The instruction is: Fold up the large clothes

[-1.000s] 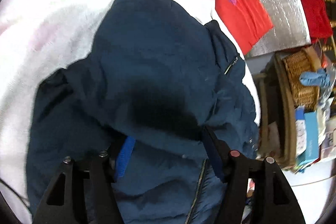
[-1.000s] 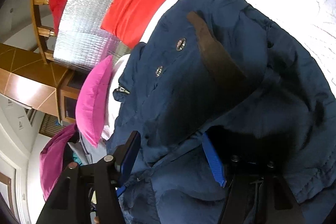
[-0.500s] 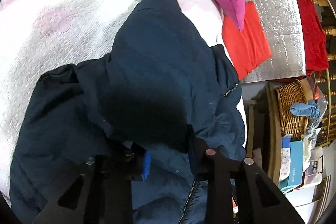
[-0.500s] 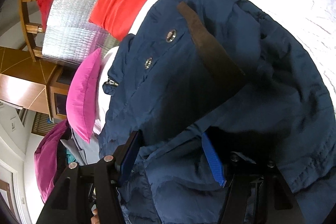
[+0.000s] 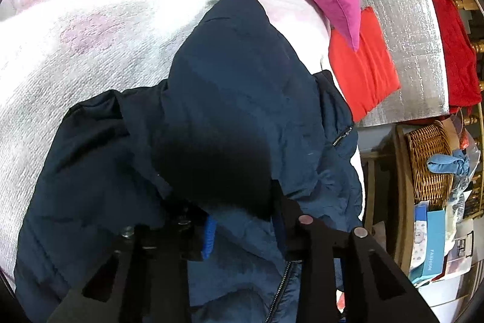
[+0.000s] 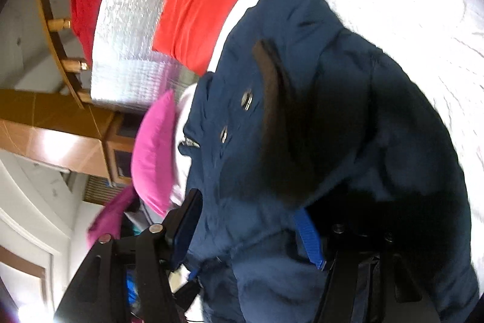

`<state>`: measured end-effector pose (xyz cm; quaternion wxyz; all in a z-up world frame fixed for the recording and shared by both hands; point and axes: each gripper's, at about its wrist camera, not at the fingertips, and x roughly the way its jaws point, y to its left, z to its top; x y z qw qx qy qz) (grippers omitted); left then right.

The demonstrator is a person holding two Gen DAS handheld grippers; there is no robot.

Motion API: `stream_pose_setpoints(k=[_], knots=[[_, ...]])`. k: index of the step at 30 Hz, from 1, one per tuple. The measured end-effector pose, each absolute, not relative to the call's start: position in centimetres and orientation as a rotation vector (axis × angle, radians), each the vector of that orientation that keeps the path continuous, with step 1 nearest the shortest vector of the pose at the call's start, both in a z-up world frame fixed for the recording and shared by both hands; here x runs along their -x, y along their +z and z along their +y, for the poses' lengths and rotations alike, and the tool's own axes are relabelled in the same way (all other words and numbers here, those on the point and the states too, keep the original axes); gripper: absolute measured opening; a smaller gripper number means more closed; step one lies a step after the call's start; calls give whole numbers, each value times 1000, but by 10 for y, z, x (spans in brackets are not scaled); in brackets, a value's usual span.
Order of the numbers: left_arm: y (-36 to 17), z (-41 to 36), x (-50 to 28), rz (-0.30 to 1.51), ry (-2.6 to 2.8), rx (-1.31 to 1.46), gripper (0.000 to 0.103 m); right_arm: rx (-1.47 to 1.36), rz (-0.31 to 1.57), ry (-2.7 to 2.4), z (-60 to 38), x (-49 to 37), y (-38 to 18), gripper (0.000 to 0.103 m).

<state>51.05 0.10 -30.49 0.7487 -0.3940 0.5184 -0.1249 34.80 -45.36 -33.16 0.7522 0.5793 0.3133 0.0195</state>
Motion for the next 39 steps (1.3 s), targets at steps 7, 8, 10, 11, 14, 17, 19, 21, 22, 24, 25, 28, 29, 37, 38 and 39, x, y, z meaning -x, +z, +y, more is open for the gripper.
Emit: stream_pose_setpoints(k=[7, 8, 10, 11, 14, 17, 19, 21, 22, 24, 25, 28, 29, 37, 38, 39], knots=[[-300, -2, -503, 1095, -233, 854, 20, -1153, 696, -23, -456, -361, -322, 30], [-298, -2, -502, 1091, -233, 853, 20, -1148, 682, -25, -456, -360, -319, 29], [-293, -3, -497, 1076, -240, 853, 19, -1064, 647, -37, -450, -361, -302, 28], [-292, -3, -495, 1073, -242, 846, 19, -972, 625, -59, -445, -361, -290, 28], [-295, -8, -494, 1100, -224, 775, 20, -840, 633, -100, -436, -365, -285, 28], [-302, -3, -497, 1129, -239, 802, 21, -843, 724, -118, -441, -369, -302, 28], [-301, 0, -498, 1144, -249, 806, 26, -880, 736, -109, -445, -368, -302, 29], [-300, 4, -497, 1155, -249, 805, 28, -917, 748, -84, -448, -365, -298, 30], [-299, 7, -496, 1159, -253, 809, 29, -926, 748, -70, -449, -363, -295, 31], [-296, 10, -490, 1171, -258, 806, 32, -921, 759, -61, -450, -357, -291, 39], [-294, 11, -487, 1176, -262, 802, 34, -927, 780, -49, -451, -354, -289, 45], [-288, 16, -475, 1195, -283, 770, 36, -957, 784, -6, -448, -344, -281, 62], [-286, 17, -471, 1201, -289, 757, 36, -946, 781, -3, -449, -339, -277, 62], [-265, 40, -442, 1144, -249, 587, 36, -896, 762, -53, -469, -301, -264, 63], [-262, 41, -442, 1129, -229, 569, 36, -902, 759, -64, -472, -298, -265, 63], [-257, 45, -440, 1098, -201, 541, 36, -913, 753, -83, -478, -296, -266, 63]])
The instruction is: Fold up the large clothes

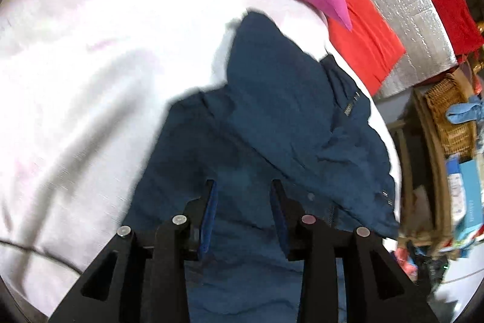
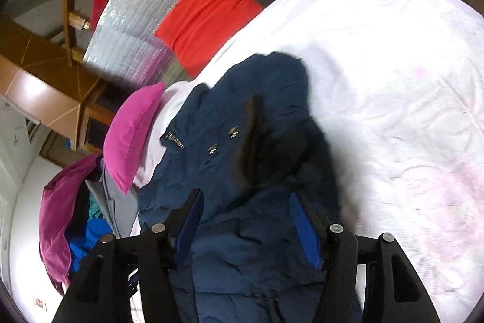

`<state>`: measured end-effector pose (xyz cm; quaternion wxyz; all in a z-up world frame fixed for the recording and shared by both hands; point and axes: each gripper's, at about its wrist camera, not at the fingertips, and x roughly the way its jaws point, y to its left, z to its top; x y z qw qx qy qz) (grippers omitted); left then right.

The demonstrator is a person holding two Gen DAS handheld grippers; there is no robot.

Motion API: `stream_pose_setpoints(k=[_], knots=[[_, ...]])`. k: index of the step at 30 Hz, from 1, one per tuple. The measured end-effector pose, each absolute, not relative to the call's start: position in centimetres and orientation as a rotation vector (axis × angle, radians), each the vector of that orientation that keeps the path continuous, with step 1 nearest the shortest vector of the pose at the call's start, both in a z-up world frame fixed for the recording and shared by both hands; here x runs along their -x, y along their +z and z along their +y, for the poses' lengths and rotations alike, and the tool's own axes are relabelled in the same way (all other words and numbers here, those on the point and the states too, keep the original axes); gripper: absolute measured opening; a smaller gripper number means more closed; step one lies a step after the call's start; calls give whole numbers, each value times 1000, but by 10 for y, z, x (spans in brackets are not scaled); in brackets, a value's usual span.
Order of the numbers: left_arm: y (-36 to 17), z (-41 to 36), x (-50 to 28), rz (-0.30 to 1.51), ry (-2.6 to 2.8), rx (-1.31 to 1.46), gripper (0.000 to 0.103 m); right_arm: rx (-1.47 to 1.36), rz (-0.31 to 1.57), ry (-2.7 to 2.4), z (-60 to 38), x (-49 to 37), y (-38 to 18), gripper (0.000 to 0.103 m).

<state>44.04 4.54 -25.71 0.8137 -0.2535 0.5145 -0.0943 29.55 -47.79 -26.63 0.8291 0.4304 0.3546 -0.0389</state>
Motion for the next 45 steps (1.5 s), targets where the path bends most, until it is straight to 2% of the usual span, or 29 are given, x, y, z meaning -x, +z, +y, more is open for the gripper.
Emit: stream_pose_setpoints(k=[2, 5, 9, 14, 20, 25, 26, 27, 28, 29, 32, 33, 37, 40, 43, 44, 45], knots=[[-250, 50, -443, 1050, -173, 507, 37, -923, 735, -112, -485, -294, -267, 63], [-250, 60, -453, 995, -116, 491, 49, -909, 712, -169, -495, -299, -268, 66], [-259, 75, -471, 979, -69, 514, 50, -894, 695, -190, -507, -314, -275, 75], [-269, 74, -493, 995, -81, 539, 52, -942, 711, -181, -517, -340, -295, 75], [-284, 69, -510, 1032, -64, 543, 53, -985, 708, -145, -518, -360, -313, 80], [-284, 56, -513, 1028, -52, 496, 51, -958, 716, -140, -508, -368, -313, 81], [-284, 54, -512, 1026, -52, 485, 50, -932, 724, -137, -504, -370, -312, 80], [-285, 52, -513, 1026, -52, 476, 47, -879, 734, -142, -498, -372, -310, 73], [-285, 51, -513, 1027, -53, 470, 45, -825, 745, -154, -492, -375, -308, 66], [-284, 50, -513, 1027, -56, 465, 44, -773, 761, -167, -485, -378, -306, 52], [-280, 49, -511, 1025, -62, 468, 39, -727, 743, -189, -478, -377, -297, 40], [-278, 49, -510, 1023, -64, 472, 39, -733, 718, -186, -478, -374, -291, 39], [-276, 48, -509, 1025, -53, 467, 39, -728, 656, -190, -481, -368, -278, 37], [-284, 44, -512, 1055, -39, 447, 42, -765, 771, -227, -488, -378, -304, 39], [-279, 40, -510, 1060, -24, 417, 43, -861, 771, -214, -497, -374, -307, 42], [-278, 40, -510, 1059, -23, 417, 43, -870, 769, -211, -498, -372, -304, 47], [-276, 39, -508, 1057, -21, 413, 43, -882, 747, -200, -499, -369, -298, 57]])
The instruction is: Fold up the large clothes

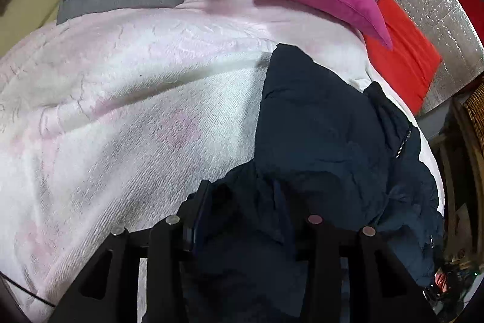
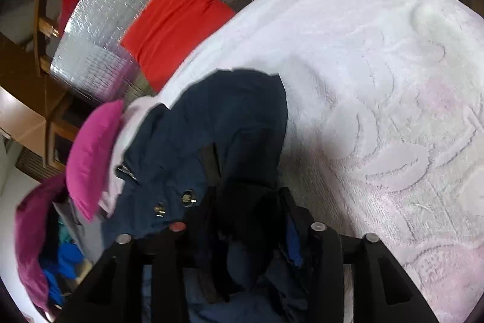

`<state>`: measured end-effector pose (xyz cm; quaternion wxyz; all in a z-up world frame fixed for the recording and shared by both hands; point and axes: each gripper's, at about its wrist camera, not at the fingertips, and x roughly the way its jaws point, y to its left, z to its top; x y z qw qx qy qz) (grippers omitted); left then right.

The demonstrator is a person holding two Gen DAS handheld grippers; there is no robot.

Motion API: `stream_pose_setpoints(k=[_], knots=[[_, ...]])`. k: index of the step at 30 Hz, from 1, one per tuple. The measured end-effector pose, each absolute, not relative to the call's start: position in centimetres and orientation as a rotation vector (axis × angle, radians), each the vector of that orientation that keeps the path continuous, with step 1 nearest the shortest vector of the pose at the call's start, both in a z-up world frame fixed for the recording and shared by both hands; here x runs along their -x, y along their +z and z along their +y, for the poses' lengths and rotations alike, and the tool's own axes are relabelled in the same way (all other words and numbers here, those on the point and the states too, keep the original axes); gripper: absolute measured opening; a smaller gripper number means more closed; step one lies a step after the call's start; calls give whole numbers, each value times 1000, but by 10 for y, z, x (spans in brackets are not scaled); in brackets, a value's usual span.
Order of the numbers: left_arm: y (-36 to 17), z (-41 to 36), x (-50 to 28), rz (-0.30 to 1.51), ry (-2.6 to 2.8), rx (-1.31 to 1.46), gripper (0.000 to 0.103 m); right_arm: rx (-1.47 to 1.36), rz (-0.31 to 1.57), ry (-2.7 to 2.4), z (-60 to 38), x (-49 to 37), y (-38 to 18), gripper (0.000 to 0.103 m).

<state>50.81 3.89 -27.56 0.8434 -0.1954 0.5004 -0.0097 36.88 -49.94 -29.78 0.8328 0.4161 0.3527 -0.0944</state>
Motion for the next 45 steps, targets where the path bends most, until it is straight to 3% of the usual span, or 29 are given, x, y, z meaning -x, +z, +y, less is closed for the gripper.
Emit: stream_pose_setpoints(k=[3, 6, 10, 11, 12, 17, 24, 31, 38, 45], knots=[[-262, 32, -501, 1023, -29, 371, 43, -879, 700, -195, -500, -359, -282, 64], [-241, 21, -487, 941, -31, 290, 45, -864, 659, -165, -497, -348, -266, 64], [-224, -1, -471, 845, -65, 184, 56, -816, 623, -82, -485, -335, -248, 63], [-223, -6, -470, 839, -83, 171, 56, -806, 617, -54, -483, -333, -245, 57], [-224, -12, -469, 840, -103, 160, 56, -782, 617, -10, -475, -334, -242, 49], [-244, -37, -476, 930, -166, 141, 56, -726, 700, 66, -448, -347, -251, 39], [-273, -43, -491, 1069, -162, 130, 59, -701, 910, 10, -437, -376, -293, 36], [-244, -57, -475, 973, -256, 109, 59, -695, 808, 111, -422, -365, -263, 38], [-271, -83, -478, 1056, -275, 41, 60, -682, 975, 107, -384, -388, -303, 38], [-256, -77, -470, 1032, -289, 77, 60, -725, 903, 116, -403, -374, -285, 38]])
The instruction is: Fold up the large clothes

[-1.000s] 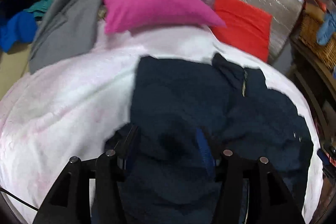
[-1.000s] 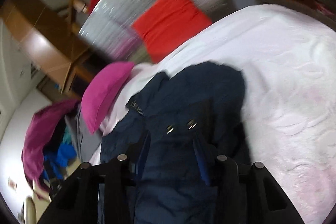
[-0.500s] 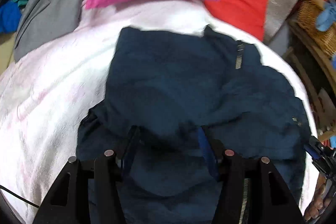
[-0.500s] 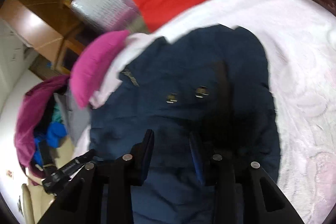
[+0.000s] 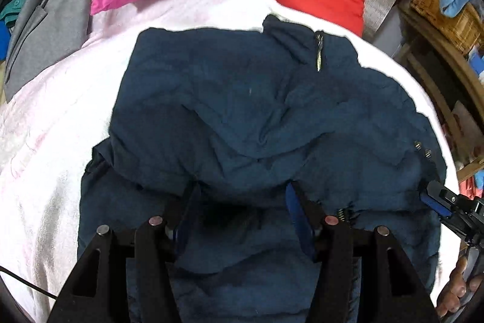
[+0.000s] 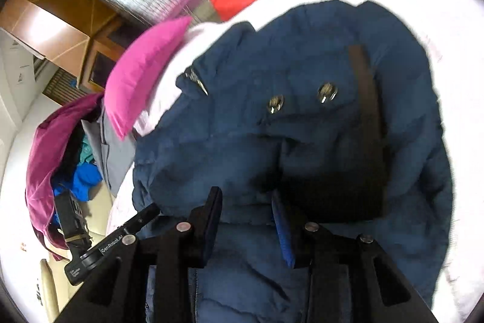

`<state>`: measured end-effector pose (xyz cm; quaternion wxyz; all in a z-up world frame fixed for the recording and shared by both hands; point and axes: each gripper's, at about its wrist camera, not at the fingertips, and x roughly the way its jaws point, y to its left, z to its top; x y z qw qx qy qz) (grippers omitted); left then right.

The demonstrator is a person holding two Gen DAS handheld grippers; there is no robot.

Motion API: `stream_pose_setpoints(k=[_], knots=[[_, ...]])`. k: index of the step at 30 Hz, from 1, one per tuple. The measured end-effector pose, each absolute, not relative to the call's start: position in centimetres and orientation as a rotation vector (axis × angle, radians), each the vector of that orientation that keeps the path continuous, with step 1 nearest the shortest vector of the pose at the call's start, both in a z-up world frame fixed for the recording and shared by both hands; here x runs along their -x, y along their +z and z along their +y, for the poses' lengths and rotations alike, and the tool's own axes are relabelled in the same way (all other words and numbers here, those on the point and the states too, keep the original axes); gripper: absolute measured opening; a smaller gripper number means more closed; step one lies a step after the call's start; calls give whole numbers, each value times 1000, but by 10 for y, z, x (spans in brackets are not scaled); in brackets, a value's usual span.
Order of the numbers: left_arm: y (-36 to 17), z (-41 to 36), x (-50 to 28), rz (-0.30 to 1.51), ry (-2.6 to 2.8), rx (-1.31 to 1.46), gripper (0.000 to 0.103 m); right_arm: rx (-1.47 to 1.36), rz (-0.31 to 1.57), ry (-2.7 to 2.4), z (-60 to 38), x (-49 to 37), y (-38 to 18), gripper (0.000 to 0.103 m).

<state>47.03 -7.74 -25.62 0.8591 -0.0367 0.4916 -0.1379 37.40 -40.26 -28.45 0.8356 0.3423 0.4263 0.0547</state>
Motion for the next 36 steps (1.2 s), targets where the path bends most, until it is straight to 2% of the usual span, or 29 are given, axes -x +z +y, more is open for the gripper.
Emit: stream_pose_setpoints(k=[8, 13, 23, 25, 26, 27, 36], knots=[[-249, -45, -479, 990, -190, 132, 60, -829, 799, 6, -450, -354, -281, 38], [-270, -35, -491, 1059, -142, 127, 61, -856, 853, -6, -458, -364, -303, 38], [-252, -23, -474, 1028, -169, 116, 61, -828, 824, 8, -459, -348, -280, 39], [-247, -14, -468, 1017, -168, 105, 61, -830, 826, 15, -462, -342, -276, 48], [-245, -9, -464, 1012, -170, 98, 61, -831, 827, 18, -463, -339, -274, 58], [-244, -6, -464, 1010, -170, 93, 61, -830, 824, 19, -465, -336, -272, 61], [-238, 55, -418, 1006, -130, 75, 61, -789, 826, 30, -470, -296, -259, 62]])
